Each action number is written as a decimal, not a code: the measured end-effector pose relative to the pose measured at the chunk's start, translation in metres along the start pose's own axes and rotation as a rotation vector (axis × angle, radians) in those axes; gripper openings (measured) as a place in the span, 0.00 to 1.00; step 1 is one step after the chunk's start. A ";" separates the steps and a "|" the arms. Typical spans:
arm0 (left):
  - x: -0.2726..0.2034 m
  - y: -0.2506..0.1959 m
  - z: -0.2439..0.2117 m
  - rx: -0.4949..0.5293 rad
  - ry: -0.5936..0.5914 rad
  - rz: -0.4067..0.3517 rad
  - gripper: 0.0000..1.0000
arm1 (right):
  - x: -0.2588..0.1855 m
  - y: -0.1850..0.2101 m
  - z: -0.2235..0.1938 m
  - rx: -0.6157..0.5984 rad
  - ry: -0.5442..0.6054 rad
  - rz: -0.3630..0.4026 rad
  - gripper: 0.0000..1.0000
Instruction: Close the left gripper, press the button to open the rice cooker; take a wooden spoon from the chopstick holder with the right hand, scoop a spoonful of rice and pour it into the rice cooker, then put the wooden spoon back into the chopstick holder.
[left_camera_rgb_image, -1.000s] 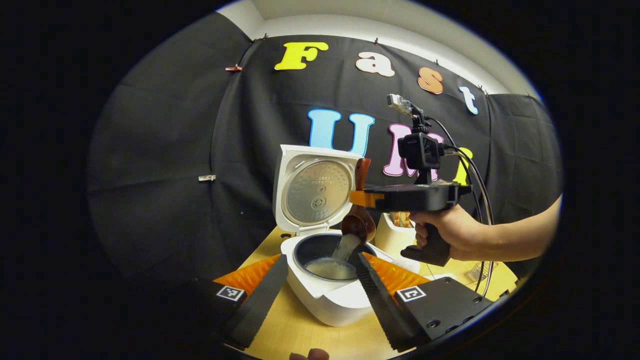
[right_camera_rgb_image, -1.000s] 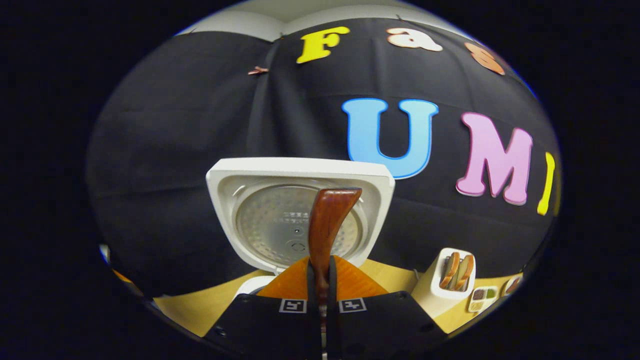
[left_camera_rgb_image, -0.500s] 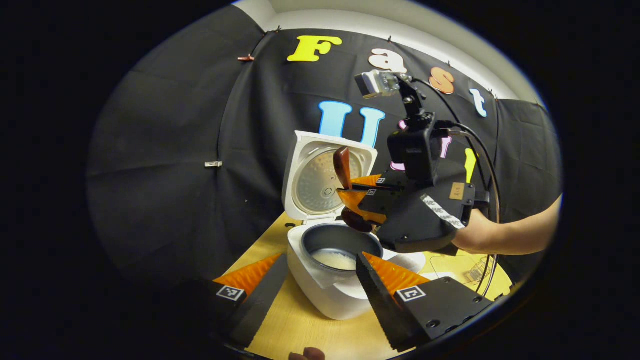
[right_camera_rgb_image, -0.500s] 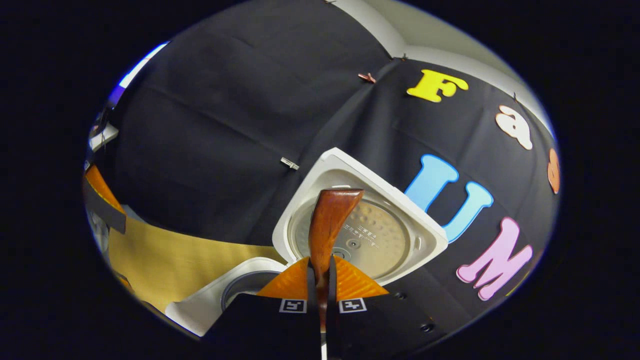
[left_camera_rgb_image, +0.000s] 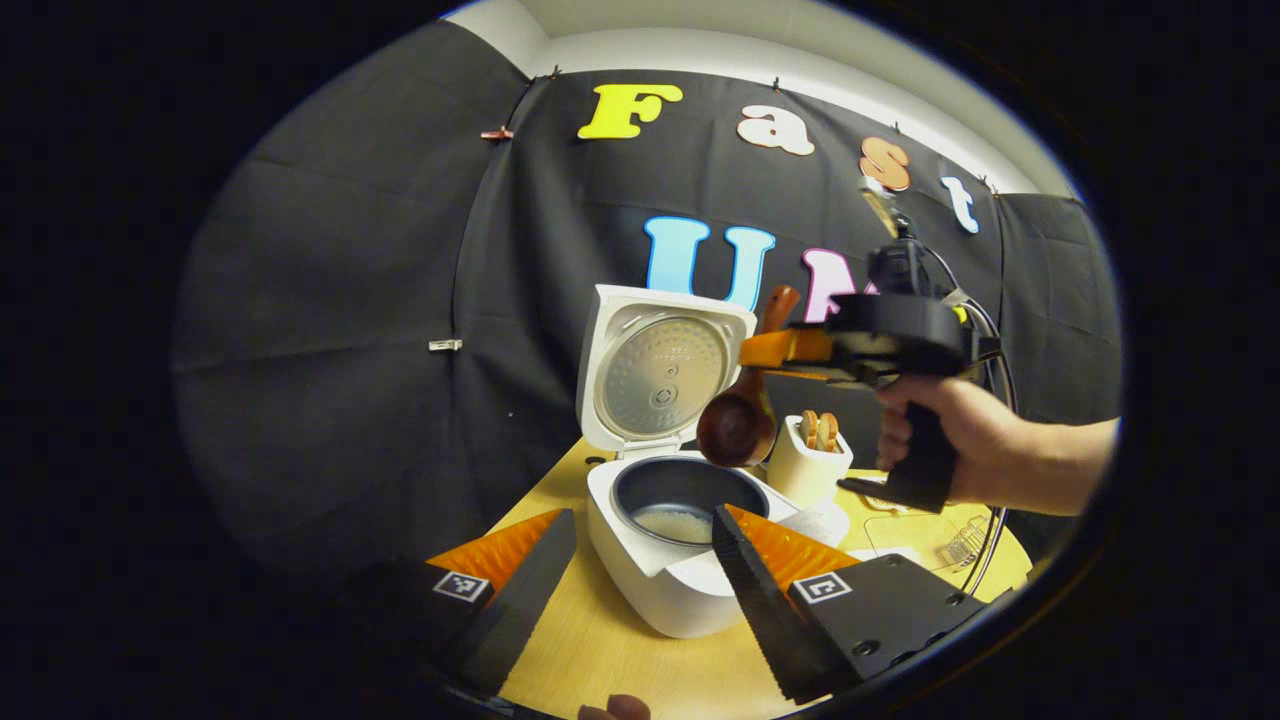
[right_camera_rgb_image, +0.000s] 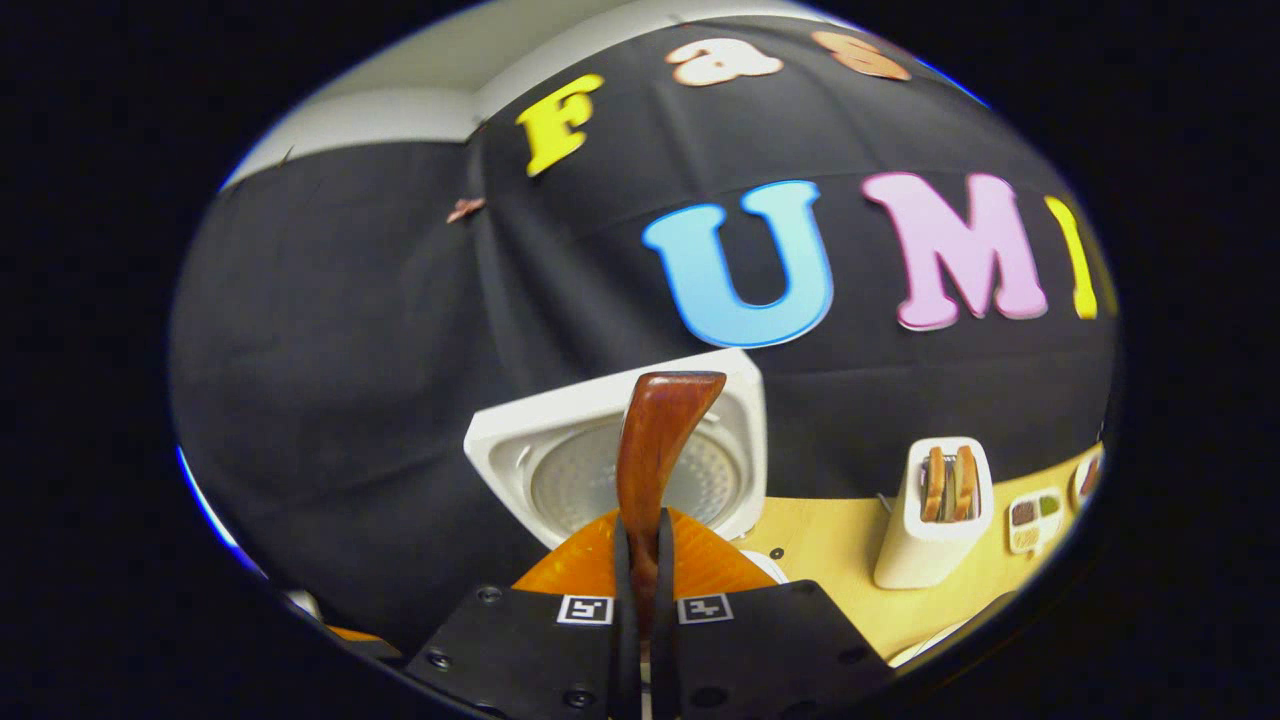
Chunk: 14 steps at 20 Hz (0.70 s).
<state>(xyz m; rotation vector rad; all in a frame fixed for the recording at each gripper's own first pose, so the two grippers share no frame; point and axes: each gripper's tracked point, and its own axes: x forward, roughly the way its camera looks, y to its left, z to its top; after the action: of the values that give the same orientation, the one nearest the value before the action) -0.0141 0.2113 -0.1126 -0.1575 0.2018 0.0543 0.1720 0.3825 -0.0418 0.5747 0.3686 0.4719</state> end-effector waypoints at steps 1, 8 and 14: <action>0.001 -0.004 0.000 -0.001 0.002 -0.001 0.95 | -0.014 -0.013 0.014 0.068 -0.026 -0.002 0.08; 0.004 -0.034 0.007 0.004 0.000 -0.012 0.95 | -0.158 -0.148 0.090 0.237 -0.202 -0.103 0.08; 0.007 -0.072 0.008 0.012 0.008 -0.046 0.94 | -0.274 -0.292 0.096 0.114 -0.249 -0.335 0.08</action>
<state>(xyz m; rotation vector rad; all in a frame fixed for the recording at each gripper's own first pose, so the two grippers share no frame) -0.0008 0.1417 -0.0955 -0.1501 0.2064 0.0071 0.0812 -0.0170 -0.0850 0.6596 0.2473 0.0551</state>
